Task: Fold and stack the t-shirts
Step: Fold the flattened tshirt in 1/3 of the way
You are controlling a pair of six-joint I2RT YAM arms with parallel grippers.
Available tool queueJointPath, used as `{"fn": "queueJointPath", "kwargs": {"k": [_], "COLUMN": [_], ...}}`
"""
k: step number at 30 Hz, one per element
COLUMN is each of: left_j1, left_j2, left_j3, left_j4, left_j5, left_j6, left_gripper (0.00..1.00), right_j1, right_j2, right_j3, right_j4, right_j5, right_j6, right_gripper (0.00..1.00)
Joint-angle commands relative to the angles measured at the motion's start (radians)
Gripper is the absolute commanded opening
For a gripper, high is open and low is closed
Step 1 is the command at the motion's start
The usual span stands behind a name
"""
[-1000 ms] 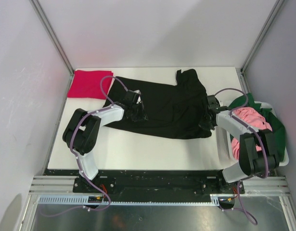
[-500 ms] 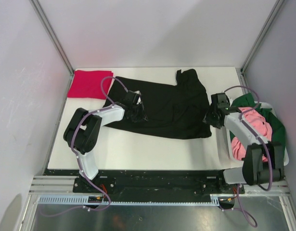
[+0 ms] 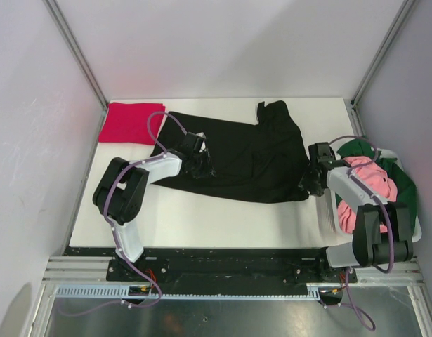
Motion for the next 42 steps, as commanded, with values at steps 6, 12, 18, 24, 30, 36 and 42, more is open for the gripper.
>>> {"fn": "queueJointPath", "kwargs": {"k": [6, 12, 18, 24, 30, 36, 42], "left_j1": [0.008, 0.006, 0.007, 0.008, 0.008, 0.008, 0.011], "left_j2": [-0.002, -0.002, -0.002, -0.003, -0.006, -0.006, -0.008], "left_j3": [0.000, 0.001, 0.001, 0.000, -0.003, -0.007, -0.008], "left_j4": [0.015, 0.015, 0.015, 0.015, 0.015, 0.014, 0.015], "left_j5": [0.002, 0.003, 0.001, -0.001, -0.005, -0.011, -0.015], "left_j6": [-0.012, -0.012, -0.012, -0.012, -0.011, -0.011, -0.009], "left_gripper": [0.28, 0.28, 0.27, 0.27, 0.27, 0.27, 0.27], "right_j1": [0.004, 0.022, 0.029, 0.030, 0.031, 0.041, 0.023], "right_j2": [0.077, 0.083, 0.075, 0.028, -0.059, -0.115, -0.128], "right_j3": [-0.005, -0.011, -0.027, -0.053, -0.092, -0.113, -0.162], "right_j4": [0.050, 0.051, 0.043, 0.014, -0.041, -0.081, -0.118], "right_j5": [-0.008, 0.002, 0.005, 0.005, -0.011, -0.048, -0.087], "right_j6": [0.028, 0.034, 0.035, 0.030, 0.026, 0.058, 0.124], "right_gripper": [0.41, 0.41, 0.22, 0.02, 0.00, 0.00, 0.00]}}
